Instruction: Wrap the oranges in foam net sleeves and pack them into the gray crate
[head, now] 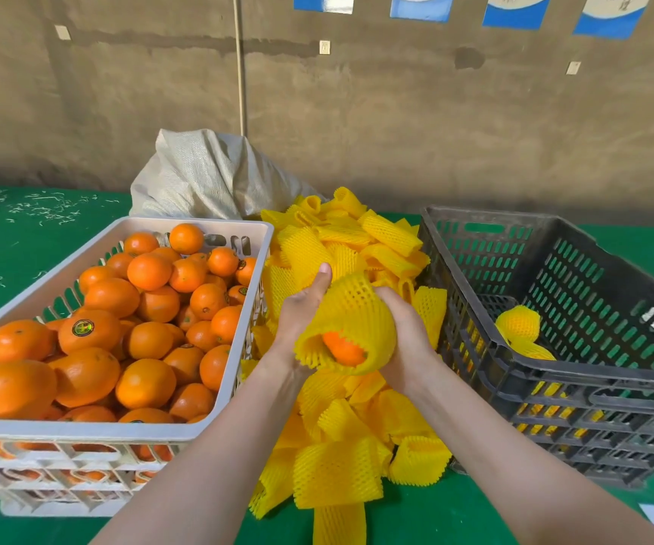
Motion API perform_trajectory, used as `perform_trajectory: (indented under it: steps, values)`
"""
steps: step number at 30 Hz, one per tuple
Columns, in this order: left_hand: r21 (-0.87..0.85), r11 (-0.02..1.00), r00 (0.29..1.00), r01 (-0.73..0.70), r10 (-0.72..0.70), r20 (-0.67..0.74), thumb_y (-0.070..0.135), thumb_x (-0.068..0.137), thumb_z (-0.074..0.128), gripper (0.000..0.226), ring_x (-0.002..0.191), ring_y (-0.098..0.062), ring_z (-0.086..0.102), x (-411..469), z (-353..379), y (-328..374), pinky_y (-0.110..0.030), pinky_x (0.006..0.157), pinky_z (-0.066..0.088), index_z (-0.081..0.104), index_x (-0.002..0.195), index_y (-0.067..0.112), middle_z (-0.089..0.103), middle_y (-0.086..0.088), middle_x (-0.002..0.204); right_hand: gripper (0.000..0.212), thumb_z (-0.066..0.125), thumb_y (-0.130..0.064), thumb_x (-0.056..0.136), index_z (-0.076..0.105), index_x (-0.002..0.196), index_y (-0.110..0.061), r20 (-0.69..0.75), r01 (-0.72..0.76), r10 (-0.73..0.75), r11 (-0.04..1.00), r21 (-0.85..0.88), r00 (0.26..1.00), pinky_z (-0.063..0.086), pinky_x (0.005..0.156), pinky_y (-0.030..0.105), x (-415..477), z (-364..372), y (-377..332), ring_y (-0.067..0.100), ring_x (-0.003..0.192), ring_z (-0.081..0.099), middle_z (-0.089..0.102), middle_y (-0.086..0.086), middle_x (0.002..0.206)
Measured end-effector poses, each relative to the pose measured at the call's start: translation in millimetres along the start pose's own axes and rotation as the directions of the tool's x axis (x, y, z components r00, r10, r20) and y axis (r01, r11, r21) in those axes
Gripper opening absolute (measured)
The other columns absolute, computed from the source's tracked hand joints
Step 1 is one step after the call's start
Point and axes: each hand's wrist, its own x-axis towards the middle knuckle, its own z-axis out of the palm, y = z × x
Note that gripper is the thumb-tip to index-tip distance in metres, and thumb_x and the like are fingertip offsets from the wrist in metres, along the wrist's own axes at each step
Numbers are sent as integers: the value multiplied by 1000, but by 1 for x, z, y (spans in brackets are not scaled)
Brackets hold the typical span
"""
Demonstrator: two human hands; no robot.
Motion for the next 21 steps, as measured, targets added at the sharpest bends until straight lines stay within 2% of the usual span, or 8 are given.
perform_trajectory:
  steps: [3,5,8,10,13,15,18,21]
  values:
    - [-146,989,999,20,-15,39,50,89,52,43,57,-15,62,-5,0,-10,-19,49,50,56,66,14,63,7,51,44,53,-19,90,68,49,-20,-29,34,-35,999,-32,999,49,52,20,0,-1,0,10,53,61,65,-4,56]
    - [-238,958,975,160,-116,190,60,86,48,45,73,-15,71,-11,-2,-14,-27,58,55,66,87,19,74,2,75,36,54,-19,91,68,58,-19,-80,70,-72,997,-29,994,49,60,26,1,-4,-2,13,59,62,66,-3,60]
    - [-191,932,903,309,-225,366,71,75,48,56,97,-25,66,-16,-1,-14,-40,74,54,65,109,29,73,-4,103,29,53,-16,94,63,66,-13,-132,217,-239,962,-165,962,46,68,32,4,-9,-4,19,67,57,63,3,62]
    - [-197,929,887,314,-213,411,69,71,50,53,90,-21,70,-19,3,-13,-36,70,56,66,102,29,75,0,95,33,50,-16,96,53,67,0,-136,337,-391,891,-305,910,36,64,38,5,-12,-4,26,66,42,47,14,64]
    - [-294,916,875,272,-109,471,64,67,50,54,82,-13,72,-22,9,-11,-27,59,57,65,101,25,75,2,94,41,44,-21,99,37,60,-8,-133,454,-581,741,-494,803,28,57,39,7,-17,-5,23,61,31,33,10,61]
    - [-321,911,881,259,-86,466,62,68,52,53,80,-13,72,-20,10,-12,-26,60,56,65,103,25,75,2,95,41,41,-23,100,35,60,-14,-119,489,-633,691,-531,765,27,54,33,6,-16,-6,14,57,31,33,4,58]
    - [-401,862,890,308,-112,442,59,69,55,46,68,-16,69,-17,12,-15,-25,56,53,69,92,21,73,-3,83,40,42,-25,98,39,62,-9,-57,529,-667,636,-562,743,28,50,25,7,-16,-7,9,54,33,35,4,57]
    - [-441,832,881,337,-114,459,58,73,52,46,79,-22,65,-12,10,-16,-29,66,49,73,86,19,71,-7,89,38,44,-25,96,39,61,-11,61,591,-672,599,-540,738,27,47,17,8,-19,-11,4,52,33,35,2,57]
